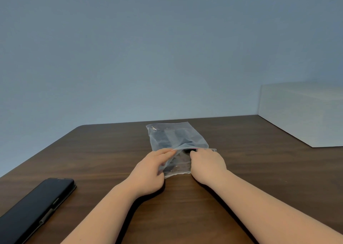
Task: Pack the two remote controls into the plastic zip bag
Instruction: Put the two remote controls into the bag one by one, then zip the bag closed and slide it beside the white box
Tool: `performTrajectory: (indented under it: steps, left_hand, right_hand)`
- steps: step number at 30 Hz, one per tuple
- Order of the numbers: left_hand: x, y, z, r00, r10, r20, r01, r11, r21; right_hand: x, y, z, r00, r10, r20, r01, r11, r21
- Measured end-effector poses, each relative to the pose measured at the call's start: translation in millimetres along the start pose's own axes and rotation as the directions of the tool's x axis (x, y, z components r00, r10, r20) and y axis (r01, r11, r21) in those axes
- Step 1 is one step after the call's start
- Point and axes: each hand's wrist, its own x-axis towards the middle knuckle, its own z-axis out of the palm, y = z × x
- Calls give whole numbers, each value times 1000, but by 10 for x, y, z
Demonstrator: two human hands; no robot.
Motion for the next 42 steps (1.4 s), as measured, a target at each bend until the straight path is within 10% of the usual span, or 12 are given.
performTrajectory:
  steps: [10, 20, 29, 42]
  left_hand:
    - [-16, 74, -55, 999, 19, 29, -20, 1000, 23]
    - [-37, 83, -188, 963, -96, -254, 92, 995, -27]
    - [-47, 148, -191, 950, -71, -303, 40, 993, -107]
    - [-46, 103, -248, 940, -198, -279, 139, 966, -218]
  right_hand:
    - [-15, 131, -56, 1000, -23, 8, 22, 988, 152]
    - [-133, 241, -352, 915, -61, -400, 198, 929, 312]
    - [-111, 93, -253, 923, -330, -200, 359, 923, 135]
    - [-82, 94, -281, 916, -233, -327, 347, 869, 353]
